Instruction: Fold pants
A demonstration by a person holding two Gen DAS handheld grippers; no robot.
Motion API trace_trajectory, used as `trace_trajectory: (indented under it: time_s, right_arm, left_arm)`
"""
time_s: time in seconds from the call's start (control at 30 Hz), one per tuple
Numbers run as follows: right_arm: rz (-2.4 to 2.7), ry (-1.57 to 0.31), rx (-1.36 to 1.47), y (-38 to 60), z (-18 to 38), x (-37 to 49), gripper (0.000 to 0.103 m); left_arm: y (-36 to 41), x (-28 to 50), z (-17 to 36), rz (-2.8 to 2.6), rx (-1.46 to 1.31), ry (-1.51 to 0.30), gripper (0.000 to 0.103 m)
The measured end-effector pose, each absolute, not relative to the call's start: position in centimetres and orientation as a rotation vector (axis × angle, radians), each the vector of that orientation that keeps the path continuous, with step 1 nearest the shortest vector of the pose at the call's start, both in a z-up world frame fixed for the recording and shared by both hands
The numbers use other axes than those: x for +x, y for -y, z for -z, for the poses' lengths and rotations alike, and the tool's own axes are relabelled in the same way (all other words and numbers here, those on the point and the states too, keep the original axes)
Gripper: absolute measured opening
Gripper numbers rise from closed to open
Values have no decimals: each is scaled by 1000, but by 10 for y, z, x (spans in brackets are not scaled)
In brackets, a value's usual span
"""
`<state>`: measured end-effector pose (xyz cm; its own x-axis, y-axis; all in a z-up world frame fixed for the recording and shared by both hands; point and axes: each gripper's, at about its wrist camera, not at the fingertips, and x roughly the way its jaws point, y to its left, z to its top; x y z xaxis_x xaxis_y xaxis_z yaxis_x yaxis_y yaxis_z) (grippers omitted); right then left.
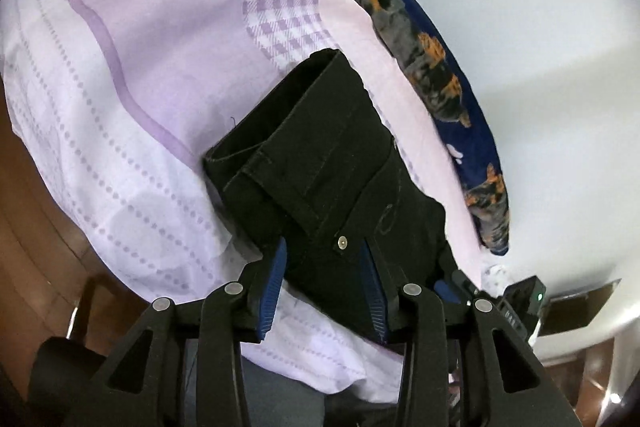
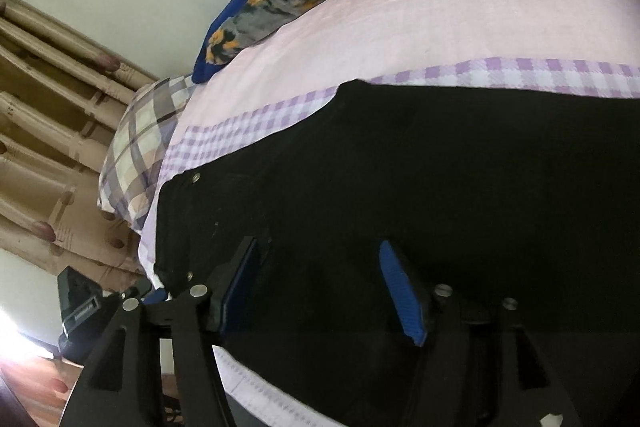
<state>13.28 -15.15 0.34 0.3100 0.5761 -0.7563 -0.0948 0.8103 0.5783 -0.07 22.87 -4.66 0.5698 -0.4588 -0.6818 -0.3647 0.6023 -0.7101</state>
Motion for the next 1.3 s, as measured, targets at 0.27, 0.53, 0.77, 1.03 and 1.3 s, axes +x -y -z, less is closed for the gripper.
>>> trace_trajectory:
  time_s: [0.27,0.53,0.77,1.03,1.3]
  right_arm:
    - [-486,-1200,490,145,-6,122,64]
    - [-492,-1220,489,137,-3,123,64]
    - [-482,-1237,482,134,0,124,64]
    - [-490,-1228,488,130,-2,127,64]
    - [-449,-1135,539,171,-25,128,64]
  left_arm:
    - [-239,-18,63,47,-1027,-981,39]
    - [-257,-13,81,4,-1093,-935,48]
    - [-272,1,91,1,-1151,-870,52]
    - [-267,8,81,-50,-1053,-882,22]
    - [-202,36,-23,32,-669,-831,17]
